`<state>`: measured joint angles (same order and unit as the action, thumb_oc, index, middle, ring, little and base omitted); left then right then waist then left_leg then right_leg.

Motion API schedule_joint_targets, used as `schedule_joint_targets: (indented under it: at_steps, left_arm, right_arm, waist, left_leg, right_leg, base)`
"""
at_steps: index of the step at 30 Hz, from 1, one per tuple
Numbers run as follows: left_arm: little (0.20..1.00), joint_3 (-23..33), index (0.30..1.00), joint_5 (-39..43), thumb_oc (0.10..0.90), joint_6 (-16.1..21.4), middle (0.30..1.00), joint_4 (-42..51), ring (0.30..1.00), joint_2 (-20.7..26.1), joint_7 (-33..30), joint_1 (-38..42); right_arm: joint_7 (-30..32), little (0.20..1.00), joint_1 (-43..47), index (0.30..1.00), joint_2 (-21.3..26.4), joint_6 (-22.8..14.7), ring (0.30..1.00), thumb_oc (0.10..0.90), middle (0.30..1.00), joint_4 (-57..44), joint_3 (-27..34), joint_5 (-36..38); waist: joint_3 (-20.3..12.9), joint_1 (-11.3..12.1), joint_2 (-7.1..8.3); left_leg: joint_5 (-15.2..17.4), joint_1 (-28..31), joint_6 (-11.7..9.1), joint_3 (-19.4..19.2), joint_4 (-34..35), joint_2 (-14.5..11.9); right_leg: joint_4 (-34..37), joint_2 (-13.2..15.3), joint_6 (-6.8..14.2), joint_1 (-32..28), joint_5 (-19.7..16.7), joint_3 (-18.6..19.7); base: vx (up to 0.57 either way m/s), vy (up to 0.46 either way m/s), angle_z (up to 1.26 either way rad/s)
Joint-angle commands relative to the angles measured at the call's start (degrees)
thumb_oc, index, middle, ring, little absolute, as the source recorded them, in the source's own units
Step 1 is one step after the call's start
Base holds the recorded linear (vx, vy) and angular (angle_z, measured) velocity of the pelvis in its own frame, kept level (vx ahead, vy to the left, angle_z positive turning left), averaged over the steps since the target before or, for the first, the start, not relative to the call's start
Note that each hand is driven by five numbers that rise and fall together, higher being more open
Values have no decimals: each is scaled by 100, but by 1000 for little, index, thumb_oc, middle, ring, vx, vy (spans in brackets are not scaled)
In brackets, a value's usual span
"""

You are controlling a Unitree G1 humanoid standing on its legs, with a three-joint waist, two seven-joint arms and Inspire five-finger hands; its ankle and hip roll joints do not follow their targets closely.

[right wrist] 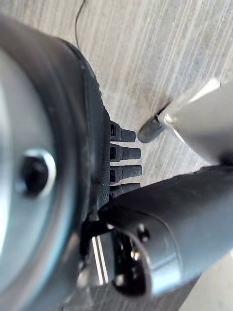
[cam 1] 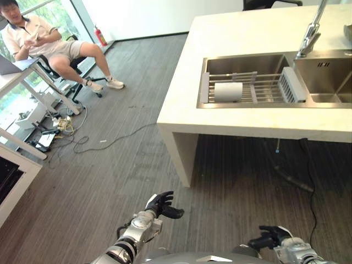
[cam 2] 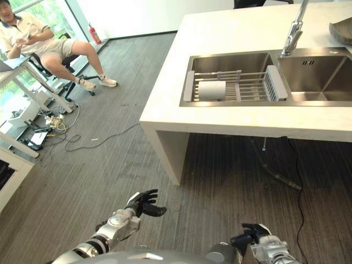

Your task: Place the dishes in the dishwasher.

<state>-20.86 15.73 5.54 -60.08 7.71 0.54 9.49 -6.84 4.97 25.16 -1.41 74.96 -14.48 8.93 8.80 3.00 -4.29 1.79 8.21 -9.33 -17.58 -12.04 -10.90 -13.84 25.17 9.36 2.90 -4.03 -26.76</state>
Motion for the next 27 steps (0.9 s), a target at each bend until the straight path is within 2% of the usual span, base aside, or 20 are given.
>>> schedule_joint_targets:
  at_steps: [1, 2, 3, 5, 7, 8, 9, 11, 13, 15, 16, 17, 18, 20, 21, 22, 23, 24, 26, 27]
  left_arm:
    - [900, 176, 900, 446, 800, 366, 900, 292, 900, 398, -162, 431]
    - [900, 162, 900, 455, 800, 359, 900, 388, 900, 445, -179, 436]
    - [900, 163, 900, 456, 800, 358, 900, 391, 900, 446, -180, 436]
    - [900, -17, 900, 235, 800, 370, 900, 760, 900, 666, -194, 527]
    - [900, -181, 900, -79, 800, 413, 900, 1356, 900, 867, -154, 472]
    - [900, -386, 900, -524, 800, 491, 900, 2027, 900, 1107, -52, 446]
    - [900, -388, 900, -526, 800, 484, 900, 2038, 900, 1111, -53, 437]
    - [900, -550, 900, -970, 800, 616, 900, 2878, 900, 1514, 102, 339]
    - [900, -790, 900, -1344, 800, 775, 900, 3581, 900, 2030, 385, 204]
    - [900, -858, 900, -1444, 800, 849, 900, 4240, 900, 2484, 576, 198]
    - [900, -850, 900, -1503, 800, 930, 900, 4473, 900, 2666, 587, 167]
    - [900, -787, 900, -1636, 800, 1127, 900, 4952, 900, 2965, 447, 249]
    - [900, -781, 900, -1634, 800, 1121, 900, 4964, 900, 2971, 449, 244]
    - [900, -683, 900, -1684, 800, 1304, 900, 5365, 900, 3232, 97, 544]
    - [900, -631, 900, -1719, 800, 1383, 900, 5489, 900, 3326, -31, 660]
    - [900, -554, 900, -1791, 800, 1624, 900, 5899, 900, 3624, -182, 792]
    - [900, -544, 900, -1787, 800, 1617, 900, 5915, 900, 3633, -178, 782]
    - [900, -408, 900, -1751, 800, 1729, 900, 6181, 900, 3776, -264, 765]
    - [900, -275, 900, -1765, 800, 1888, 900, 6597, 900, 3985, -355, 767]
    - [900, -106, 900, -1650, 800, 2022, 900, 6807, 900, 4120, -366, 799]
  right_arm:
    - [-92, 900, 16, 900, -203, -66, 900, 800, 900, 117, -70, -302]
    - [-76, 900, -9, 900, -217, -74, 900, 800, 900, 140, -111, -306]
    - [-76, 900, -9, 900, -218, -74, 900, 800, 900, 141, -111, -306]
    - [-11, 900, -57, 900, -228, -79, 900, 800, 900, 216, -187, -321]
    - [6, 900, -128, 900, -170, -82, 900, 800, 900, 214, -220, -431]
    - [-12, 900, -160, 900, -140, -133, 900, 800, 900, 252, -193, -432]
    - [-12, 900, -166, 900, -141, -134, 900, 800, 900, 252, -192, -432]
    - [-9, 900, -203, 900, -137, -229, 900, 800, 900, 203, -142, -404]
    - [12, 900, -260, 900, -226, -265, 900, 800, 900, 260, -86, -506]
    - [14, 900, -440, 900, -301, -257, 900, 800, 900, 400, 121, -475]
    - [17, 900, -499, 900, -300, -275, 900, 800, 900, 406, 172, -459]
    - [57, 900, -491, 900, -288, -322, 900, 800, 900, 359, 349, -380]
    - [58, 900, -488, 900, -290, -321, 900, 800, 900, 359, 347, -380]
    - [84, 900, -384, 900, -267, -326, 900, 800, 900, 234, 454, -209]
    - [90, 900, -367, 900, -243, -334, 900, 800, 900, 192, 518, -108]
    - [76, 900, -399, 900, -170, -326, 900, 800, 900, 187, 696, 78]
    - [76, 900, -397, 900, -172, -325, 900, 800, 900, 186, 694, 79]
    - [62, 900, -426, 900, -140, -334, 900, 800, 900, 202, 777, 124]
    - [20, 900, -522, 900, -97, -332, 900, 800, 900, 252, 866, 108]
    - [-12, 900, -585, 900, -54, -304, 900, 800, 900, 300, 907, 53]
  waist:
    - [88, 381, 83]
    - [157, 416, 120]
    - [159, 406, 112]
    - [341, 407, 281]
    - [342, 556, 210]
    - [275, 653, 103]
    - [286, 663, 108]
    - [221, 838, 26]
    - [233, 899, 101]
    - [104, 858, 85]
    - [71, 888, 82]
    - [105, 833, 17]
    - [111, 830, 34]
    - [318, 564, -28]
    - [388, 444, -36]
    - [356, 377, -36]
    - [345, 378, -38]
    - [278, 398, -63]
    - [111, 444, -30]
    - [8, 387, 5]
  left_leg:
    - [31, -694, -22, 211, -2227, 260]
    - [-411, -826, -231, 223, -2598, 69]
    - [-410, -832, -237, 239, -2609, 56]
    - [-946, -1161, -472, -10, -3253, -314]
    - [-497, -1430, -281, 160, -2605, 264]
    - [-447, -1371, -157, 145, -1594, 413]
    - [-458, -1337, -159, 134, -1564, 421]
    - [-482, -1280, 14, 243, -362, 240]
    - [-671, -1289, -50, 439, -280, 357]
    - [-506, -995, 69, 55, 206, 372]
    - [-467, -836, 113, 60, 360, 491]
    - [-124, -666, 398, 98, 354, 662]
    - [-112, -670, 412, 94, 344, 687]
    - [110, -607, 635, 253, 231, 807]
    - [183, -607, 694, 275, 169, 815]
    - [345, -625, 694, 276, 10, 812]
    - [329, -642, 701, 273, 13, 806]
    - [385, -650, 647, 272, -29, 764]
    - [477, -652, 519, 322, -81, 712]
    - [469, -694, 377, 383, -290, 670]
  right_leg:
    - [294, 299, 156, -87, 230, -346]
    - [307, 178, 46, -265, 359, -436]
    - [313, 165, 41, -278, 361, -453]
    - [497, -164, -240, -624, 569, -553]
    - [739, -469, -273, -739, 566, -516]
    - [1075, -833, -227, -955, 555, -634]
    - [1097, -834, -226, -979, 543, -629]
    - [1308, -1095, -151, -1122, 599, -646]
    - [1504, -1299, -113, -1318, 589, -635]
    - [1406, -1379, -53, -1401, 662, -706]
    - [1246, -1342, -11, -1402, 744, -765]
    - [97, -1005, 123, -1184, 818, -871]
    - [8, -953, 138, -1150, 861, -859]
    - [-1351, -433, 460, -504, 544, -311]
    - [-1732, -342, 492, -277, 496, 33]
    - [-1750, -99, 447, -160, 468, 400]
    - [-1724, -110, 443, -150, 440, 398]
    - [-1395, 55, 423, -232, 410, 369]
    - [-506, 236, 378, -422, 380, 255]
    - [343, 311, 481, -497, 106, 411]
  base:
    - [134, -621, -7]
    - [102, -405, 0]
    - [72, -443, 2]
    - [114, -508, 9]
    - [241, -352, 11]
    - [199, -181, -18]
    - [207, -144, -21]
    - [192, -98, -21]
    - [265, -148, -34]
    - [256, 12, -32]
    - [213, 142, -29]
    - [131, 114, -20]
    - [69, 135, -1]
    - [-24, 47, 47]
    - [-8, -100, 60]
    - [1, -102, 38]
    - [46, -180, 41]
    - [44, -184, 34]
    - [161, -437, 25]
    - [174, -425, 9]
